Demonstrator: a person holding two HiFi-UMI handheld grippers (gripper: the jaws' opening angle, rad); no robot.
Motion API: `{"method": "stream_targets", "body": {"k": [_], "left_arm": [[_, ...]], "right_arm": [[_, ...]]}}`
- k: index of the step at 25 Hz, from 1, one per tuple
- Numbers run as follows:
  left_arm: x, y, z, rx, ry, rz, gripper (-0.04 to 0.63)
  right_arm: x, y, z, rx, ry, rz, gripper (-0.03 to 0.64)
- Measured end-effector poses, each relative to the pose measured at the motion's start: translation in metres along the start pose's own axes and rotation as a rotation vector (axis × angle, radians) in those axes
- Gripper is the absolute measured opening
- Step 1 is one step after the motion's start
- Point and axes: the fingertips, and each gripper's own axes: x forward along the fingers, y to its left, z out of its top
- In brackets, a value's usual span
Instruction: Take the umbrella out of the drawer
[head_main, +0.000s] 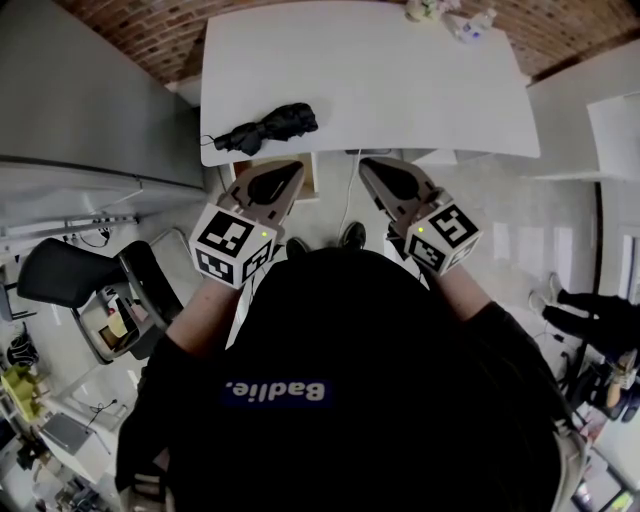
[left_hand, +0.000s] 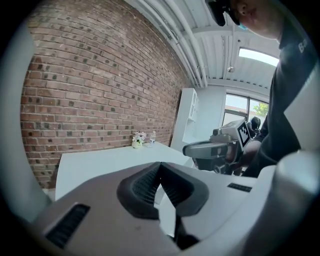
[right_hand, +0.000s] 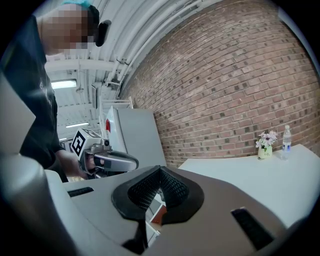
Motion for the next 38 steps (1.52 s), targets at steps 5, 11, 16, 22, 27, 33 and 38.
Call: {"method": "stream_targets", "body": {"k": [5,11,16,22,27,33,38], "left_arm": [[-0.002,-0.017,0.002,-0.018,-0.017,-0.038,0.003],[-0.003,-0.027,0.001,-0.036,-0.031,-0.059,0.002],[-0.002,-0.029,0.003,-0.035,-0.033,-0.067,0.002],[-0.003,-0.03,0.003,-0.04,-0.037,-0.068,0.002],[-0.004,-0.033,-0.001,-0.042,-0.033,-0.071,0.002],[-0.004,-0.035,0.0,-0.042,-0.035,-0.077,0.002],[-0.005,-0.034,0.0,-0.044,-0.037,-0.083,0.002]], "right_arm": [[0.001,0.002,0.002,-0.004,0.0,0.004,0.026],[0.002,0.005,0.002,-0.01,-0.005,0.01,0.026],[0.001,0.005,0.005,-0.029,-0.014,0.014,0.026],[0.0,0.008,0.002,-0.024,0.002,0.013,0.026],[-0.003,0.01,-0.001,-0.014,0.028,0.004,0.026],[-0.004,0.009,0.002,-0.022,-0.011,0.012,0.026],[-0.002,0.011,0.002,-0.019,-0.011,0.01,0.026]]}}
